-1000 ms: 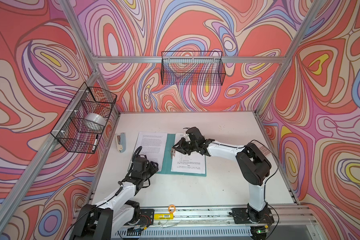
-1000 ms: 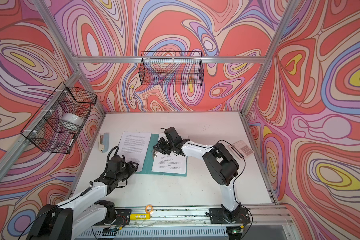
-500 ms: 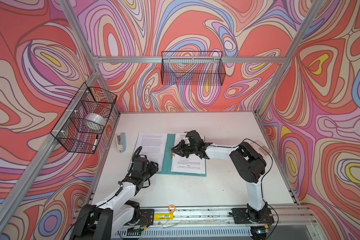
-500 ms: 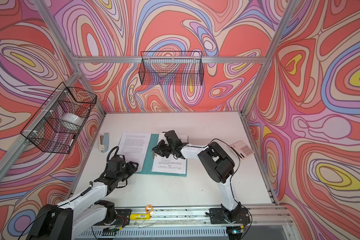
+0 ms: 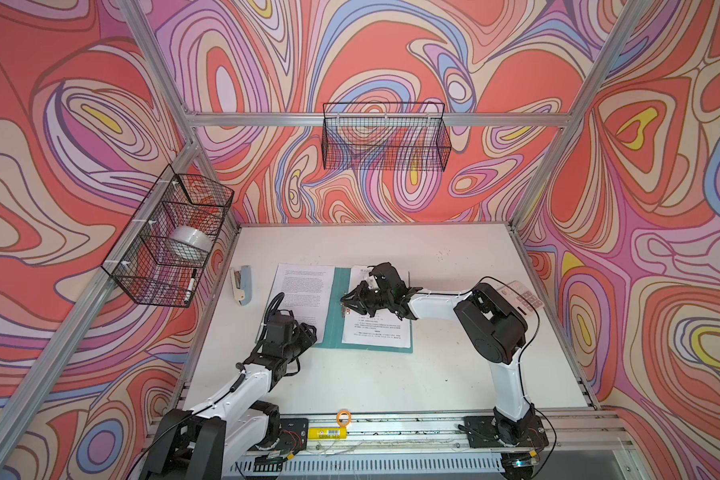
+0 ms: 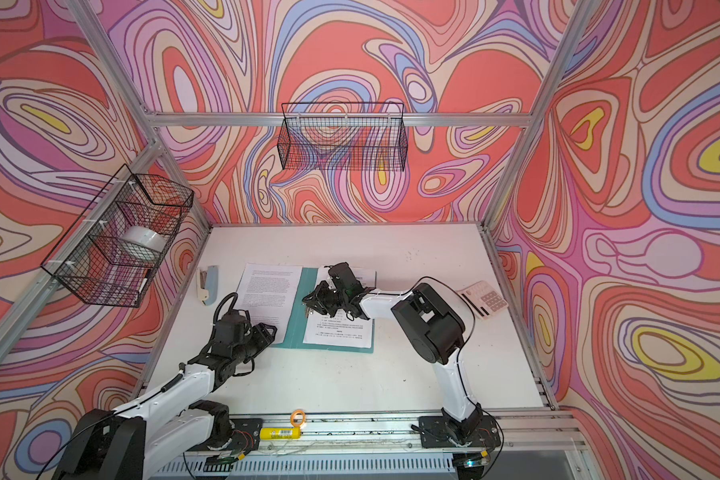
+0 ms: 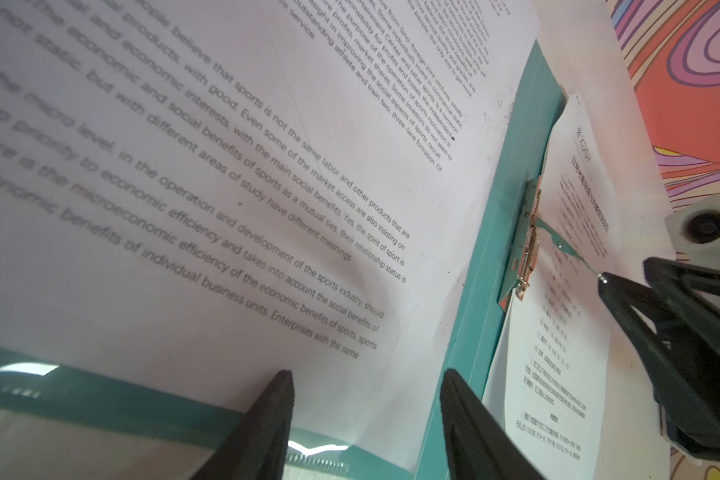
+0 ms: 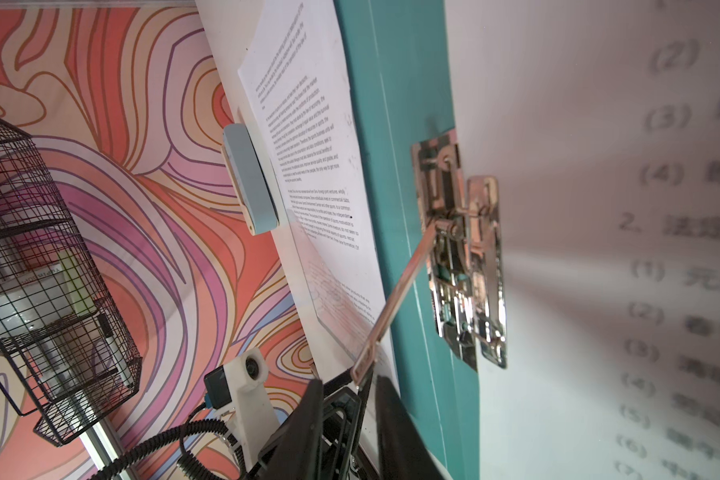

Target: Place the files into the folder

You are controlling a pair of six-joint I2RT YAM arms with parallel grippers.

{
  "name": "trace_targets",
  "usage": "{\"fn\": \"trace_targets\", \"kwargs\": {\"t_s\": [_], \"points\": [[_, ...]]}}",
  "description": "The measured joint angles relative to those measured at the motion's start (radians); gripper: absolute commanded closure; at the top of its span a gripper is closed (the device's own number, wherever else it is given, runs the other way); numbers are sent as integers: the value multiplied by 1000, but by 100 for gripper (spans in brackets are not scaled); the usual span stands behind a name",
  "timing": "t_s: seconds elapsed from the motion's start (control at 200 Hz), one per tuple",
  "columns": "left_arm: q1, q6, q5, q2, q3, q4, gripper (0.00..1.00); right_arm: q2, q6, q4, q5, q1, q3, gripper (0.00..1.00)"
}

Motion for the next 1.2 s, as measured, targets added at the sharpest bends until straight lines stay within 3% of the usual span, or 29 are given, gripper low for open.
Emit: {"fn": "trace_targets", "kwargs": {"t_s": [1.197], "points": [[0, 19, 0, 0, 0, -2, 43, 28, -10, 11, -8, 11, 13, 85]]}}
